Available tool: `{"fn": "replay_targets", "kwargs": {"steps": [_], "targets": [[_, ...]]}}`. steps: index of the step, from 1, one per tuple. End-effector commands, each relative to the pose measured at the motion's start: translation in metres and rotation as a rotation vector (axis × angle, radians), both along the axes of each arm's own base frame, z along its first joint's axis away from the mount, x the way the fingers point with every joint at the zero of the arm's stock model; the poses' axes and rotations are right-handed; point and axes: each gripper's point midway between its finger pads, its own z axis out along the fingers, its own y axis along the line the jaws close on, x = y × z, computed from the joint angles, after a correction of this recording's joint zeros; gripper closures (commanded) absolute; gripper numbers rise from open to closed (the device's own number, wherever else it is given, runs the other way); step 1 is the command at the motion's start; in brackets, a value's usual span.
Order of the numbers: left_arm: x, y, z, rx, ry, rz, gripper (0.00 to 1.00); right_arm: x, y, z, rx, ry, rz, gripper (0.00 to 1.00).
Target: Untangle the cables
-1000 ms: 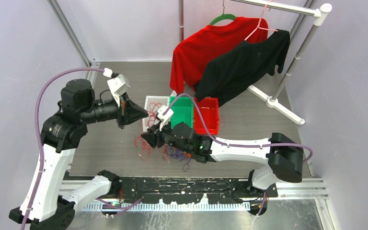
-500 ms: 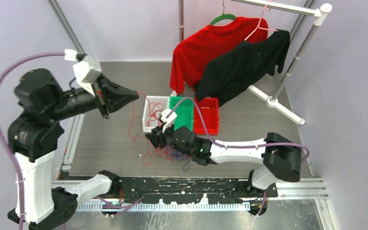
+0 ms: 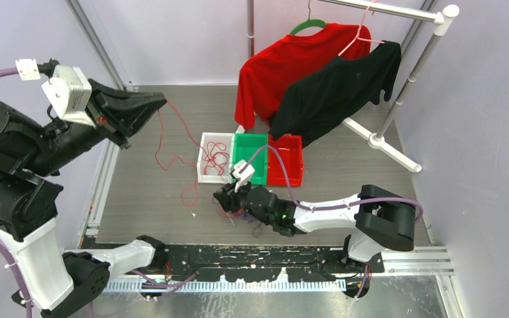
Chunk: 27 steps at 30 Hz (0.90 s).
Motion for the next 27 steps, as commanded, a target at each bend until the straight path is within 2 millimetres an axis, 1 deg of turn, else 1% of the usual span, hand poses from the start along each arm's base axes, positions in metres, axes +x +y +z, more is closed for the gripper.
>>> {"fn": "replay_targets", "kwargs": {"steps": [1,4,8,12,16,19,21,23,25,27], "targets": [[0.023,0.018,0.054,-0.094,-0.205,0.156,1.0,0.001,-0.017,-0.012,0.024,0.021,-0.044,0.57],[0.032,0.026,0.069,-0.135,-0.249,0.22,1.0,-0.003,-0.024,-0.021,0.037,0.034,-0.044,0.53],[0.045,0.034,0.078,-0.162,-0.277,0.29,1.0,-0.01,-0.026,-0.021,0.071,0.031,-0.011,0.49],[0.051,0.04,0.085,-0.191,-0.302,0.336,1.0,-0.011,-0.03,-0.026,0.06,0.034,-0.013,0.48],[0.053,0.051,0.102,-0.247,-0.349,0.393,1.0,-0.011,-0.035,-0.039,0.048,0.051,-0.027,0.48],[0.054,0.065,0.119,-0.303,-0.396,0.461,1.0,-0.011,-0.038,-0.049,0.039,0.066,-0.037,0.52],[0.051,0.065,0.124,-0.304,-0.413,0.455,1.0,-0.011,-0.041,-0.053,0.033,0.069,-0.049,0.54],[0.049,0.062,0.125,-0.299,-0.41,0.436,1.0,-0.01,-0.043,-0.052,0.037,0.067,-0.056,0.55],[0.048,0.063,0.129,-0.313,-0.418,0.441,1.0,-0.01,-0.046,-0.05,0.038,0.066,-0.064,0.57],[0.046,0.075,0.144,-0.361,-0.46,0.492,1.0,-0.011,-0.048,-0.054,0.032,0.071,-0.066,0.61]]}}
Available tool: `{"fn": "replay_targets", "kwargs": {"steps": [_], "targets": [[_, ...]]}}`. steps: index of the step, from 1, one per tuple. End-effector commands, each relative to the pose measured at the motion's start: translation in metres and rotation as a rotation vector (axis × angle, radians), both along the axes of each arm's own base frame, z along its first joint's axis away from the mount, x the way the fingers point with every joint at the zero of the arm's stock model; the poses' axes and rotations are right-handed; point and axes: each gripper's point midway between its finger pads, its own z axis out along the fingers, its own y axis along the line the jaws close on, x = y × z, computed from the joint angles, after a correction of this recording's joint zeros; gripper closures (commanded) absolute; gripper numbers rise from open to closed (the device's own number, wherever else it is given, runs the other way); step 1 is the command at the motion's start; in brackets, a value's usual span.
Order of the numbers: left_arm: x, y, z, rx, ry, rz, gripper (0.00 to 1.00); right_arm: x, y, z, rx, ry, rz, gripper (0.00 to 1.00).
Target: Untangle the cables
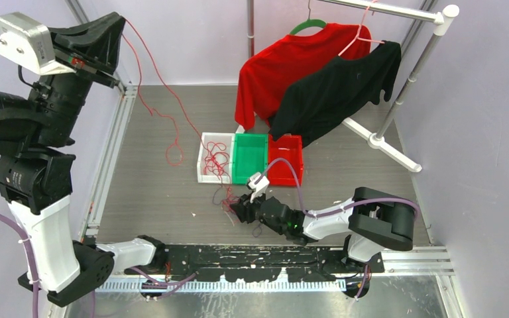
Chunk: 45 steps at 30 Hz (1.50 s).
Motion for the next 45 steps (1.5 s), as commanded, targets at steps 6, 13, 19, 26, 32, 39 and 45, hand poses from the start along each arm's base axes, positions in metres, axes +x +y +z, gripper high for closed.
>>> {"fn": "replay_targets", "kwargs": {"steps": [6,13,19,26,32,39,45], "targets": [[-0.034,0.049,0.091,-0.163,-0.317,0.192,1.0,0.003,-0.007,-0.005,0.068,0.025,-0.053,0.64],[-0.055,0.073,0.119,-0.217,-0.459,0.295,1.0,0.002,-0.011,-0.013,0.078,0.034,-0.06,0.62],[-0.047,0.069,0.11,-0.202,-0.451,0.295,1.0,0.005,-0.009,0.01,0.05,-0.009,-0.05,0.64],[-0.098,0.113,0.156,-0.3,-0.7,0.5,1.0,0.002,-0.021,-0.017,0.037,0.038,-0.077,0.86],[-0.122,0.115,0.169,-0.282,-0.821,0.532,1.0,0.003,-0.037,-0.039,0.014,0.059,-0.135,0.99],[-0.138,0.126,0.174,-0.287,-0.904,0.628,1.0,0.01,-0.075,-0.056,-0.011,0.07,-0.272,0.99],[-0.111,0.109,0.162,-0.215,-0.79,0.553,1.0,0.012,-0.085,-0.048,0.052,0.063,-0.308,0.86]]}}
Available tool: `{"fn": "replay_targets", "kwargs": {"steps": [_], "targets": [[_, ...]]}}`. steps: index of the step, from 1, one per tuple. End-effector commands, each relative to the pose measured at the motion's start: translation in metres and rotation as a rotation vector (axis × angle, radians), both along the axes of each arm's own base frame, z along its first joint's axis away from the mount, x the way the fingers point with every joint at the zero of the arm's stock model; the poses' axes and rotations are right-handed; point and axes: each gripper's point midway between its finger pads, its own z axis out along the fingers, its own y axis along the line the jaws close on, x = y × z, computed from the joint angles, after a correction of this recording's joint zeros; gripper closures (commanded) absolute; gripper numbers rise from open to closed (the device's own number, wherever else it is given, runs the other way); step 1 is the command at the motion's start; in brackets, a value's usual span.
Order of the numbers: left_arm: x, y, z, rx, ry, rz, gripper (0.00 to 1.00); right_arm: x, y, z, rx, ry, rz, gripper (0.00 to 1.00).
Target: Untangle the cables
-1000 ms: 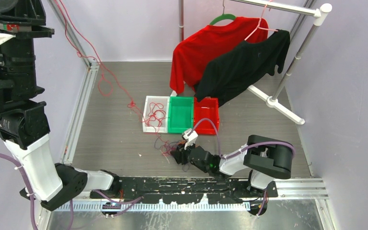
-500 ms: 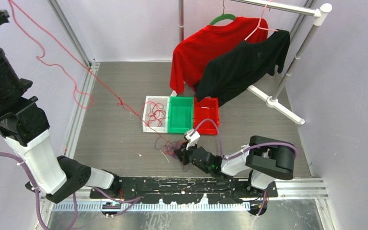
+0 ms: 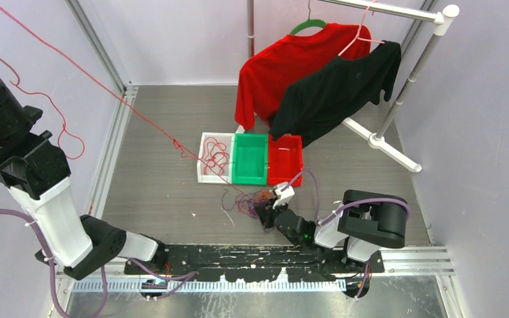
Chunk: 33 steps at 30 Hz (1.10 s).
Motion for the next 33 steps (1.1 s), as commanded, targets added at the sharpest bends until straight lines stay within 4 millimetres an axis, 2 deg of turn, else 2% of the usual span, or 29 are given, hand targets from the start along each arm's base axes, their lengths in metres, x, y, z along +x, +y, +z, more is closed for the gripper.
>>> {"fn": "replay_targets", "kwargs": {"steps": [1,3,4,6,8,9,10,13,15,19,26,30,33], "targets": [[0.006,-0.014,-0.013,0.065,0.072,-0.079,1.0,0.005,-0.007,0.014,0.035,-0.028,-0.04,0.76],[0.027,-0.039,-0.034,0.14,0.177,-0.2,1.0,0.003,0.012,0.041,0.068,-0.053,0.025,0.58],[0.027,-0.049,-0.044,0.171,0.219,-0.269,1.0,0.002,0.023,0.059,0.084,-0.073,0.062,0.51],[0.044,-0.07,-0.069,0.221,0.332,-0.382,1.0,-0.001,0.042,0.099,0.114,-0.116,0.136,0.43],[0.06,-0.086,-0.091,0.245,0.432,-0.46,1.0,-0.003,0.052,0.138,0.13,-0.168,0.182,0.38],[0.068,-0.092,-0.102,0.246,0.481,-0.501,1.0,-0.003,0.059,0.166,0.164,-0.201,0.203,0.36],[0.076,-0.099,-0.113,0.257,0.529,-0.526,1.0,-0.005,0.064,0.182,0.173,-0.22,0.225,0.35],[0.084,-0.112,-0.138,0.28,0.608,-0.595,1.0,-0.011,0.077,0.226,0.199,-0.27,0.299,0.35],[0.085,-0.118,-0.149,0.287,0.64,-0.629,1.0,-0.016,0.086,0.244,0.207,-0.287,0.345,0.35],[0.084,-0.13,-0.167,0.336,0.697,-0.682,1.0,-0.021,0.105,0.257,0.198,-0.308,0.42,0.36],[0.077,-0.133,-0.17,0.364,0.703,-0.704,1.0,-0.035,0.139,0.248,0.189,-0.295,0.56,0.36],[0.072,-0.134,-0.17,0.368,0.7,-0.723,1.0,-0.026,0.146,0.24,0.158,-0.305,0.537,0.39],[0.067,-0.133,-0.169,0.367,0.696,-0.73,1.0,-0.014,0.146,0.23,0.108,-0.304,0.481,0.46]]}}
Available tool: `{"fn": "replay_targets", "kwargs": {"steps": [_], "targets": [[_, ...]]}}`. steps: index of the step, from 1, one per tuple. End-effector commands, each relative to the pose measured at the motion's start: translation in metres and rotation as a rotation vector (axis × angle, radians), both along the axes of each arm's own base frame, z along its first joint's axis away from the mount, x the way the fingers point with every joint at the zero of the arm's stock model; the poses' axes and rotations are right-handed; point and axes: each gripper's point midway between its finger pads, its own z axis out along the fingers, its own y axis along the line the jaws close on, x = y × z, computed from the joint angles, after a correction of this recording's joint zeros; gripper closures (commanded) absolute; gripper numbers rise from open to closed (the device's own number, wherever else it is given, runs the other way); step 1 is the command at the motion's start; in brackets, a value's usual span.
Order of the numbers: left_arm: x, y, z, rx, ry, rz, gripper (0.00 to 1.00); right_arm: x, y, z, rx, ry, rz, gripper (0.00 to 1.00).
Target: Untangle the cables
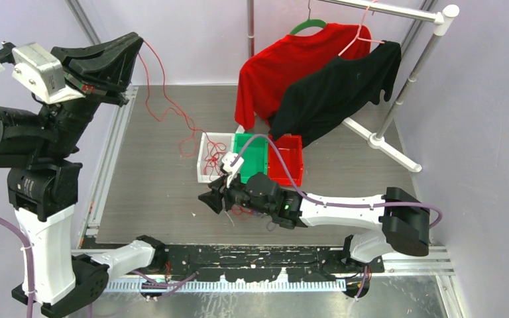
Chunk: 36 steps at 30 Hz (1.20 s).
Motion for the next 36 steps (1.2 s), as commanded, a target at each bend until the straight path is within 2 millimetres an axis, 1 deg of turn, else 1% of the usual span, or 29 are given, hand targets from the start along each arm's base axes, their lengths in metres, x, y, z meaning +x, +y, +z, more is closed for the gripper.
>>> {"fn": "replay_targets", "kwargs": {"steps": [1,3,5,6,7,9,11,16,20,22,25,29,33,36], "targets": [[-0.022,0.003,0.012,-0.023,-0.043,-0.035,1.0,0.014,0.006,0.031,0.05,-0.072,-0.05,0.48],[-0.024,0.003,0.011,-0.016,-0.044,-0.039,1.0,0.014,0.004,0.028,0.049,-0.074,-0.057,0.52],[-0.026,0.003,0.01,-0.01,-0.045,-0.044,1.0,0.016,-0.001,0.026,0.047,-0.073,-0.073,0.53],[-0.028,0.003,0.01,-0.007,-0.05,-0.047,1.0,0.016,-0.006,0.028,0.056,-0.074,-0.084,0.53],[-0.029,0.002,0.009,-0.004,-0.051,-0.049,1.0,0.016,-0.01,0.029,0.063,-0.074,-0.092,0.5],[-0.029,0.001,0.008,0.0,-0.05,-0.055,1.0,0.015,-0.019,0.032,0.08,-0.074,-0.106,0.42],[-0.031,0.001,0.008,0.004,-0.055,-0.061,1.0,0.014,-0.023,0.033,0.084,-0.076,-0.103,0.38],[-0.033,0.001,0.009,0.004,-0.058,-0.066,1.0,0.0,-0.028,0.042,0.11,-0.076,-0.039,0.36],[-0.033,0.0,0.009,0.004,-0.055,-0.069,1.0,0.004,-0.036,0.047,0.122,-0.085,-0.062,0.36],[-0.035,0.001,0.01,0.002,-0.058,-0.071,1.0,0.004,-0.034,0.042,0.094,-0.097,-0.044,0.36],[-0.037,0.001,0.013,0.0,-0.067,-0.07,1.0,0.002,-0.029,0.022,0.004,-0.103,-0.009,0.34],[-0.041,0.003,0.016,-0.004,-0.076,-0.073,1.0,0.016,-0.032,0.002,-0.066,-0.118,-0.049,0.32],[-0.045,0.004,0.019,-0.01,-0.08,-0.077,1.0,0.017,-0.024,-0.004,-0.118,-0.15,-0.02,0.32],[-0.046,0.004,0.02,-0.016,-0.079,-0.082,1.0,0.027,-0.022,-0.002,-0.138,-0.181,-0.053,0.32]]}}
